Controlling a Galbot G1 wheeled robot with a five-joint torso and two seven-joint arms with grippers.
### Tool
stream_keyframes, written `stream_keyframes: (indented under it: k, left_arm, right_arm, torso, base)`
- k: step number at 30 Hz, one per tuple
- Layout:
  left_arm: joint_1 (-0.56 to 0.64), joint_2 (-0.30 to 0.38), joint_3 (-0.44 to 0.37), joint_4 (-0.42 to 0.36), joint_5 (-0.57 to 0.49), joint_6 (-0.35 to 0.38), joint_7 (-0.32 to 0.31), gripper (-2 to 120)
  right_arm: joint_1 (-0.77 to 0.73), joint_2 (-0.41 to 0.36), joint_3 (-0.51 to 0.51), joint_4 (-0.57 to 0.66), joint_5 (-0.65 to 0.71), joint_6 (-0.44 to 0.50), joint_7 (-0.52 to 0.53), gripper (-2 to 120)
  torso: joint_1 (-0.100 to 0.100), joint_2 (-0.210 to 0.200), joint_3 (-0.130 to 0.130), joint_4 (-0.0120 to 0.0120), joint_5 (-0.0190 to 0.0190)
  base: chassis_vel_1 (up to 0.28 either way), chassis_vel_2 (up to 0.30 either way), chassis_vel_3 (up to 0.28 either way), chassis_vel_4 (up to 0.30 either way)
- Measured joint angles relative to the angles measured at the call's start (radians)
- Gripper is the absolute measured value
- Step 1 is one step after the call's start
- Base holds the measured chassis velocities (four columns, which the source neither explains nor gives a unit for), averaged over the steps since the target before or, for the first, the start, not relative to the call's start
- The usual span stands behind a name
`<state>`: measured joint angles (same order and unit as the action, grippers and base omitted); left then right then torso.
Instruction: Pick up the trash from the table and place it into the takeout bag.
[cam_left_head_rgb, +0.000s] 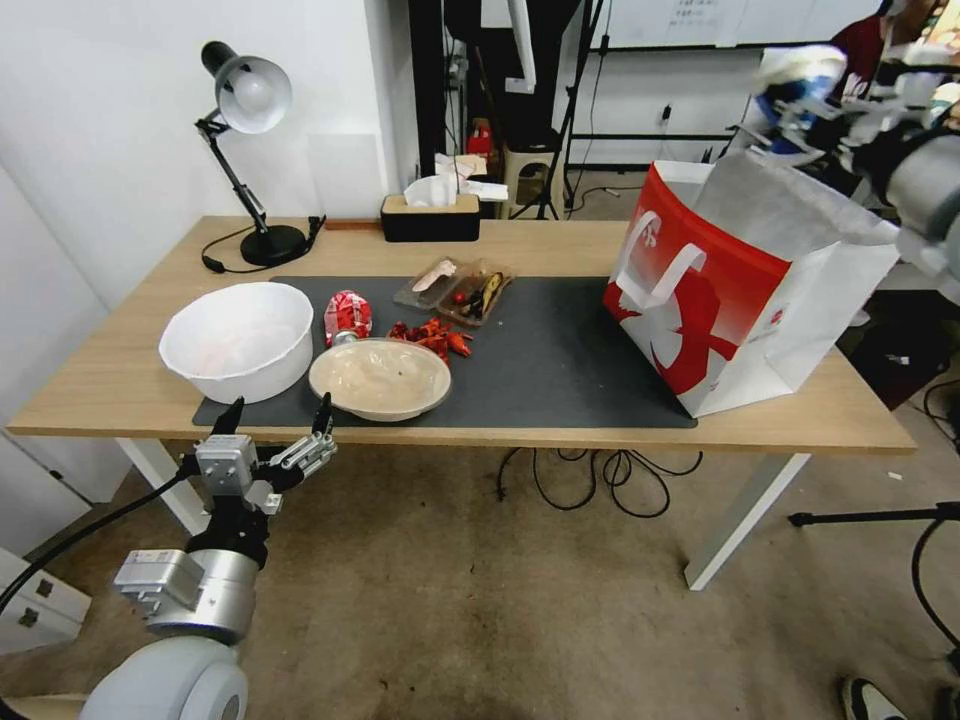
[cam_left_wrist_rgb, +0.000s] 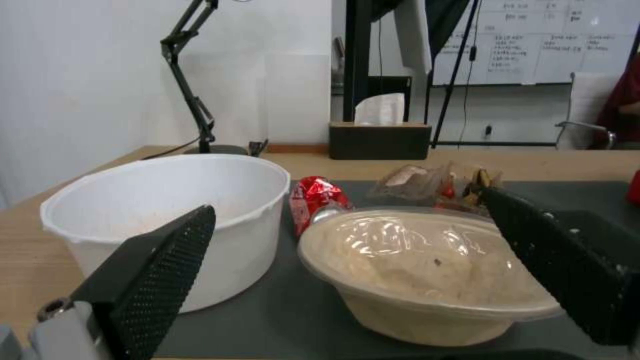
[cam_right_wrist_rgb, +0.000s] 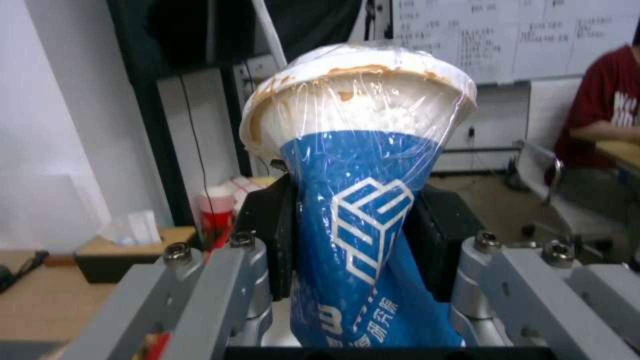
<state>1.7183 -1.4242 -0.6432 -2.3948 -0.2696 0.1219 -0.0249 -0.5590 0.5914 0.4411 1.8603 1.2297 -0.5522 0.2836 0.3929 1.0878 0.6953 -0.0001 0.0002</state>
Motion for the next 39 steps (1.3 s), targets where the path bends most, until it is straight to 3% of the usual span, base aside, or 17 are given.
stream_keyframes:
  k: [19, 32, 39]
  left_arm:
    - [0.001, 0.002, -0.005, 0.002, 0.000, -0.004, 0.002, 100]
    - [0.000, 0.005, -0.005, 0.002, 0.000, -0.004, 0.003, 100]
    - [0.000, 0.005, 0.001, -0.001, 0.006, -0.004, 0.005, 100]
  right_arm:
    - [-0.032, 0.035, -0.004, 0.010, -0.007, -0.039, 0.002, 99]
    - [-0.068, 0.034, 0.030, 0.026, 0.002, -0.071, 0.023, 100]
    - [-0.082, 0.022, 0.120, 0.014, 0.247, -0.089, 0.141, 100]
  torso:
    - [0.000, 0.000, 0.000, 0.0000, -0.0002]
    - [0.000, 0.000, 0.000, -0.0001, -0.0001]
    - [0.000, 0.000, 0.000, 0.0000, -0.0001]
  base:
    - [0.000, 0.000, 0.000, 0.000]
    - [0.000, 0.000, 0.000, 0.000]
    - [0.000, 0.000, 0.000, 0.000]
